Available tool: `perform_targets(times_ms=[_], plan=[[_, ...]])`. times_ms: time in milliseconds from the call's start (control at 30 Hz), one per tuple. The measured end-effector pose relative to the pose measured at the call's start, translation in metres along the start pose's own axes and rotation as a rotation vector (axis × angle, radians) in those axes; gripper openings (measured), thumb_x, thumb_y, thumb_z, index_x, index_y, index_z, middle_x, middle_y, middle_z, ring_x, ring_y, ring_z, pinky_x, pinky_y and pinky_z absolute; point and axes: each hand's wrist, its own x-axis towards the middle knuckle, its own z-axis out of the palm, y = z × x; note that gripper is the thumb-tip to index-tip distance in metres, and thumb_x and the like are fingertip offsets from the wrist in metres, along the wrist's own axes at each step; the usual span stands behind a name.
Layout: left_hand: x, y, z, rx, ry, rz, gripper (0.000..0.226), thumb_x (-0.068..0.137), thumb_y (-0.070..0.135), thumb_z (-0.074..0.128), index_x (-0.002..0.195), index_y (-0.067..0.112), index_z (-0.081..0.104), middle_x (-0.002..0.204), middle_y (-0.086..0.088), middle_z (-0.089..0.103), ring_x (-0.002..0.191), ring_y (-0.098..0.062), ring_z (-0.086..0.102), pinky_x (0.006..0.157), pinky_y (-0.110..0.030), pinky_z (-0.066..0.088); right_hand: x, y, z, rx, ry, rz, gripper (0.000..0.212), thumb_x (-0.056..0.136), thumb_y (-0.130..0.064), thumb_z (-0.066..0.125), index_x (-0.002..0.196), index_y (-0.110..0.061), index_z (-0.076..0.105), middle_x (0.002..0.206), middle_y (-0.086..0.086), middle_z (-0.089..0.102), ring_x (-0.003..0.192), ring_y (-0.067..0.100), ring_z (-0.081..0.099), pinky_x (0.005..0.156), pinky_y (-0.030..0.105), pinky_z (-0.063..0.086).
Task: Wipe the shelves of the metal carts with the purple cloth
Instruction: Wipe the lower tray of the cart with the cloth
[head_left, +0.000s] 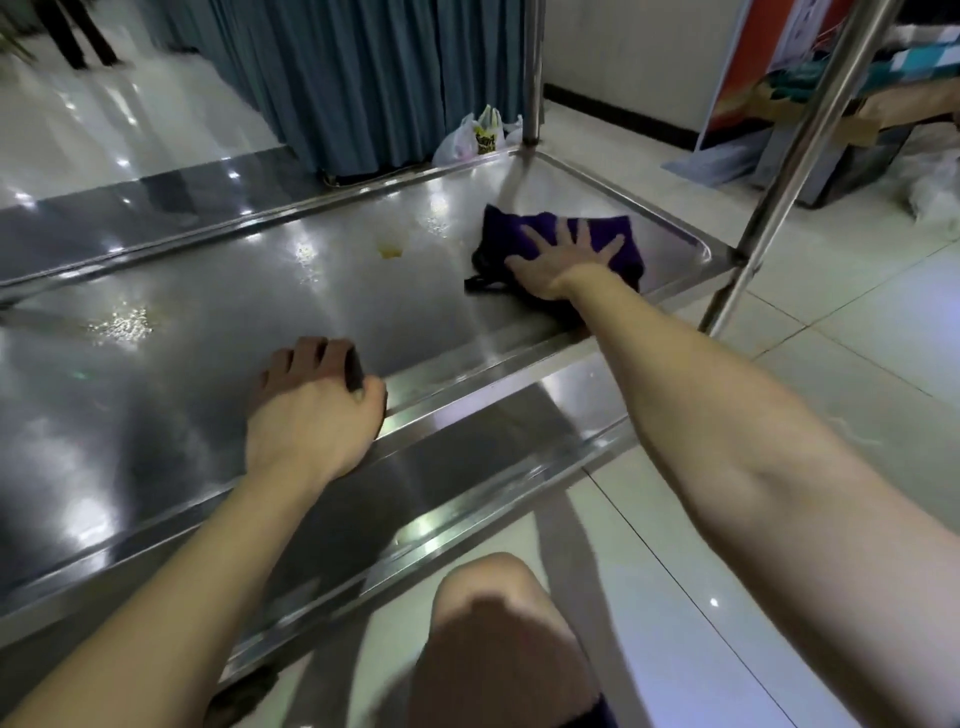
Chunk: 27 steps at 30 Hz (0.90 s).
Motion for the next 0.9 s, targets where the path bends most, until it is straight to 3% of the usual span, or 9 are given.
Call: perform_targets(times_ms=[133,267,367,467,533,633,700,800,900], plan=[[0.000,0.000,-0.002,-0.015,-0.001,-0.010,0.036,0.100,0.043,0.055,0.128,0.022,0.064,0.141,-0.009,0.058,0.127,-0.039,0.050,0.107,-0.047,0.041,-0.046,-0.087,0.030,-0.060,-0.053,-0.480,0.067,0.107,-0.070,0.022,0.169,-0.052,0.007,0.181,-0.005,-0.007,0.167,0.026,-0.013,0.121,0.070,-0.020],[-0.001,-0.003,-0.001,-0.022,-0.010,-0.004,0.043,0.101,0.044,0.055,0.138,0.021,0.061,0.145,-0.008,0.057,0.129,-0.039,0.049,0.107,-0.049,0.040,-0.058,-0.073,0.030,-0.021,-0.086,-0.783,0.061,0.107,-0.062,0.034,0.166,-0.056,0.020,0.180,-0.019,0.005,0.166,0.008,-0.003,0.126,0.053,-0.017],[-0.001,-0.005,0.000,-0.037,-0.009,0.002,0.037,0.101,0.044,0.058,0.132,0.025,0.063,0.143,-0.006,0.056,0.129,-0.037,0.047,0.106,-0.047,0.038,-0.036,-0.016,0.012,-0.005,-0.061,-0.719,0.061,0.105,-0.058,0.038,0.164,-0.058,0.025,0.177,-0.026,0.010,0.165,0.006,0.002,0.129,0.050,-0.009],[0.000,-0.004,0.000,-0.041,-0.009,0.001,0.038,0.102,0.045,0.057,0.135,0.027,0.062,0.146,-0.005,0.055,0.130,-0.036,0.046,0.109,-0.047,0.037,-0.003,0.052,-0.008,-0.011,0.027,-0.320,0.063,0.106,-0.067,0.037,0.166,-0.054,0.024,0.179,-0.019,0.010,0.167,0.016,0.003,0.129,0.063,-0.004],[0.001,-0.001,0.000,-0.045,-0.013,-0.003,0.040,0.102,0.045,0.056,0.138,0.027,0.061,0.147,-0.004,0.054,0.132,-0.036,0.045,0.110,-0.047,0.036,0.013,0.075,-0.015,0.015,0.026,-0.052,0.072,0.104,-0.076,0.031,0.169,-0.049,0.017,0.181,-0.011,0.004,0.168,0.022,-0.003,0.127,0.070,-0.008],[0.001,0.002,-0.001,-0.039,-0.018,-0.014,0.044,0.103,0.046,0.054,0.142,0.026,0.060,0.150,-0.004,0.053,0.135,-0.035,0.045,0.112,-0.046,0.035,0.020,0.049,-0.006,0.029,0.049,0.131,0.080,0.102,-0.077,0.024,0.172,-0.042,0.007,0.182,0.001,-0.005,0.166,0.033,-0.012,0.122,0.079,-0.010],[0.000,0.002,-0.004,-0.031,-0.019,-0.023,0.043,0.103,0.046,0.053,0.141,0.025,0.060,0.149,-0.004,0.053,0.135,-0.035,0.045,0.111,-0.046,0.036,0.009,0.003,0.002,0.014,0.033,0.072,0.080,0.104,-0.075,0.022,0.173,-0.039,0.003,0.181,0.005,-0.010,0.165,0.037,-0.015,0.120,0.082,-0.010],[-0.002,0.004,-0.009,-0.017,-0.038,-0.015,0.042,0.103,0.045,0.054,0.139,0.025,0.060,0.150,-0.004,0.054,0.135,-0.034,0.045,0.110,-0.044,0.036,-0.027,-0.066,0.022,-0.057,-0.046,-0.265,0.074,0.105,-0.074,0.021,0.171,-0.046,0.001,0.181,-0.001,-0.013,0.166,0.031,-0.016,0.122,0.077,-0.015],[-0.003,0.000,-0.010,-0.008,-0.046,-0.003,0.043,0.104,0.046,0.054,0.141,0.024,0.059,0.150,-0.005,0.054,0.134,-0.036,0.047,0.110,-0.046,0.038,-0.062,-0.082,0.039,-0.056,-0.084,-0.606,0.065,0.105,-0.071,0.026,0.167,-0.058,0.009,0.181,-0.011,-0.005,0.166,0.018,-0.012,0.124,0.066,-0.020]])
